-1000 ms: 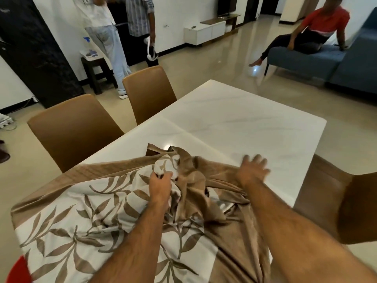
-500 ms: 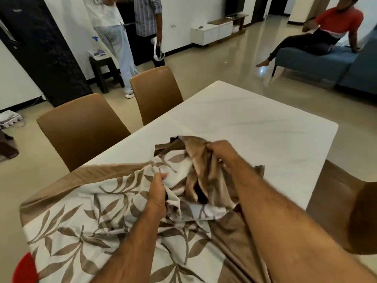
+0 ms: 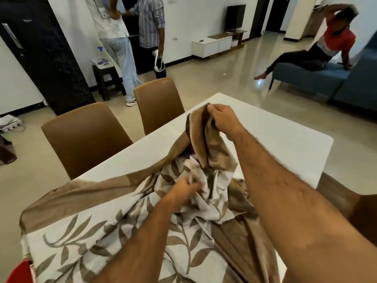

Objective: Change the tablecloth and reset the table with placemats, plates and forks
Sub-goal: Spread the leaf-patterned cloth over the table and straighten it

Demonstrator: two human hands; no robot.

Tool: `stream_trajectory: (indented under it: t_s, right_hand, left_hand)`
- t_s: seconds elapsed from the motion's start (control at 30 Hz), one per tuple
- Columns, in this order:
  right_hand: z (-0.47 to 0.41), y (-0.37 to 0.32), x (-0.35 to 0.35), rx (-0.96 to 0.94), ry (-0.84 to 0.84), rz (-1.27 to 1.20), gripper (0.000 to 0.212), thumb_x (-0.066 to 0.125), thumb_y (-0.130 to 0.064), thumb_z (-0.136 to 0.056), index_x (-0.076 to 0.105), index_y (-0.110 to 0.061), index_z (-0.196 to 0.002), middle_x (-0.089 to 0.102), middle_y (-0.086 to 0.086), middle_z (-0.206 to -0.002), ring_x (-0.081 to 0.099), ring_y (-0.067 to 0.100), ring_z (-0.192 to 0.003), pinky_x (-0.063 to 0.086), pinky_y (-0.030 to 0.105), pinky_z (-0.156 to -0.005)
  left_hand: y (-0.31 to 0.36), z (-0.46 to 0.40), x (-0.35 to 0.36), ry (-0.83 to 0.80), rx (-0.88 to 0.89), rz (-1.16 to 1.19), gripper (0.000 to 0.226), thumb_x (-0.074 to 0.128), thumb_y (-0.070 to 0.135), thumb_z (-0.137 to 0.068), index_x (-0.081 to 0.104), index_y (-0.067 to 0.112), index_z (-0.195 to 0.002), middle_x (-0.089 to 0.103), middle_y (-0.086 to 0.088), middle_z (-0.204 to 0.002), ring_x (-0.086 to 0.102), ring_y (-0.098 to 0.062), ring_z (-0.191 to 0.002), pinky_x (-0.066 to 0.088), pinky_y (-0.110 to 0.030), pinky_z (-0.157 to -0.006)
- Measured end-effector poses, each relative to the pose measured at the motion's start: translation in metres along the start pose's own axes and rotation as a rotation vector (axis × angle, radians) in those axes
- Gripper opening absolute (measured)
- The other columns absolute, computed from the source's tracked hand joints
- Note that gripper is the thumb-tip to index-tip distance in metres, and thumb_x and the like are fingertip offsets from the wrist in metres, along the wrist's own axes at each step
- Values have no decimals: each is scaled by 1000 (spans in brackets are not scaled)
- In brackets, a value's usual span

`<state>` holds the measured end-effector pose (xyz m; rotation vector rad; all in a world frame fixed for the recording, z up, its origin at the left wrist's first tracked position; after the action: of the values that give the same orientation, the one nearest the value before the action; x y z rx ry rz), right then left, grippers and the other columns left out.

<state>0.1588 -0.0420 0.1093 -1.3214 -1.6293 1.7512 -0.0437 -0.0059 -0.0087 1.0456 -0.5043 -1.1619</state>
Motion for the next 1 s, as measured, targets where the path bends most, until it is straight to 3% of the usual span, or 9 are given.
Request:
stream_trajectory:
  t_s: [0.13,0.27,0.33,0.43,0.53,0.67,0.83,0.93,1.0]
  right_hand:
    - [3,-10,14,81,104,-108,17,58,-24,-97,70,-13,-92,70,8,-89,69,24,-87,59,40,-83]
    - [11,-6,7,164,159,-307,25,67,-13,-90,55,-15,-69,65,13,-75,70,29,-65,61,41,-64]
    - [17,2,3,190,190,-275,26,69,-15,-89,52,-14,-69,64,12,-75,69,27,-63,60,38,-61]
    - [28,18,-3,236,187,-199,25,70,-21,-88,51,-17,-71,61,10,-77,67,29,-72,62,43,-66]
    - [35,32,-5,256,105,-155,22,70,-22,-89,53,-18,-74,61,8,-78,64,28,-75,60,39,-68]
    - [43,37,-8,252,-26,-220,13,66,-22,-92,59,-18,-82,63,8,-88,63,25,-83,51,31,-61]
    - [41,10,-32,223,-31,-540,14,54,-23,-97,65,-16,-92,61,4,-67,54,18,-45,44,24,-46]
    - [35,33,-45,246,160,-319,4,59,-15,-93,63,-14,-93,62,10,-69,46,14,-36,35,20,-42]
    - [40,64,-36,364,74,-84,22,64,-6,-87,60,-13,-108,62,14,-78,50,16,-42,35,20,-43]
  left_hand:
    - [-4,5,21,-149,49,-115,28,66,40,-90,66,17,-105,68,3,-97,64,-7,-88,55,-26,-78]
    - [3,-8,-10,247,-106,-145,78,47,80,-78,66,15,-115,67,-12,-113,62,-32,-106,53,-44,-92]
    - [4,-11,-20,307,-170,-408,79,39,80,-82,66,13,-112,67,-13,-109,64,-32,-100,55,-39,-86]
    - [16,-7,-22,476,-127,-520,70,59,67,-82,52,12,-125,63,-10,-119,62,-29,-107,51,-35,-79]
    - [30,-17,-18,501,134,-419,53,68,45,-86,51,22,-130,61,-1,-124,61,-24,-113,51,-36,-92]
    - [48,-31,-4,211,216,-104,53,68,30,-88,48,26,-137,59,3,-126,56,-20,-117,47,-39,-102]
    - [86,-33,-15,244,249,187,26,59,29,-86,70,18,-106,72,-5,-100,67,-26,-97,53,-43,-94]
    - [135,-19,-44,284,393,591,21,48,20,-94,65,19,-105,69,-7,-102,65,-25,-96,54,-36,-86]
    - [166,-8,-68,300,487,742,21,41,13,-101,61,18,-102,67,-8,-92,65,-22,-84,56,-35,-81]
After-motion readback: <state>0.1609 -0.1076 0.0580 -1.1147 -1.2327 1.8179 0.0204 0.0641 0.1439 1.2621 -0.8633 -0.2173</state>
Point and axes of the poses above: each hand's wrist, its own z-axis away from the middle knuckle, its own x-axis out of the palm, y = z × x, the point moved 3 cm from there along -z, towards the middle knuckle
